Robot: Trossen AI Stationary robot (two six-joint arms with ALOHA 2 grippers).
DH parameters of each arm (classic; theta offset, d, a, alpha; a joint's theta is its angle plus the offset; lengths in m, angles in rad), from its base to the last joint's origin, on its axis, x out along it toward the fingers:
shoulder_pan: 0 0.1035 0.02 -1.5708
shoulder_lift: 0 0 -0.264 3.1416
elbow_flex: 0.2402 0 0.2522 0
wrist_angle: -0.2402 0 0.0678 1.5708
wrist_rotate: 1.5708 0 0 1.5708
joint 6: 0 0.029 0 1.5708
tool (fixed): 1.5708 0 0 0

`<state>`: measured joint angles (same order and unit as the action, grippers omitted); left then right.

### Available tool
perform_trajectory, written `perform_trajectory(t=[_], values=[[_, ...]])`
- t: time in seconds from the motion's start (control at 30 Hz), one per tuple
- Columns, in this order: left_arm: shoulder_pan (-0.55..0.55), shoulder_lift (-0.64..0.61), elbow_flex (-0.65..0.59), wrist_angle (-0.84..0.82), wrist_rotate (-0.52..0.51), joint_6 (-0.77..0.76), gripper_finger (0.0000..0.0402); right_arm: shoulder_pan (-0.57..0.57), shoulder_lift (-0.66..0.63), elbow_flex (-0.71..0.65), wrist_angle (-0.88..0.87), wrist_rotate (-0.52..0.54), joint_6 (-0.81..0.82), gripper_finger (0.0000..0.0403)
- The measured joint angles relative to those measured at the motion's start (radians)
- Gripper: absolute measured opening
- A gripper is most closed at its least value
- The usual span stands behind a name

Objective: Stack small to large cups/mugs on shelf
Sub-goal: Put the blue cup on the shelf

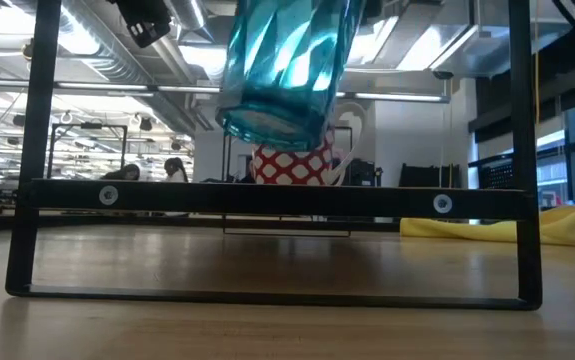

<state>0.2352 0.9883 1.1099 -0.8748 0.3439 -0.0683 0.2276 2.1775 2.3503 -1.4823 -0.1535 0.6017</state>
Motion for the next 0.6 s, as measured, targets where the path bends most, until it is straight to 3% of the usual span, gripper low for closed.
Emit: perform_trajectory(t=[0.6], values=[[0.0,0.0,0.0,-0.052,0.016,0.029,0.0055,0.005,0.039,-0.003,-0.003,0.029,0.053,0.0016]])
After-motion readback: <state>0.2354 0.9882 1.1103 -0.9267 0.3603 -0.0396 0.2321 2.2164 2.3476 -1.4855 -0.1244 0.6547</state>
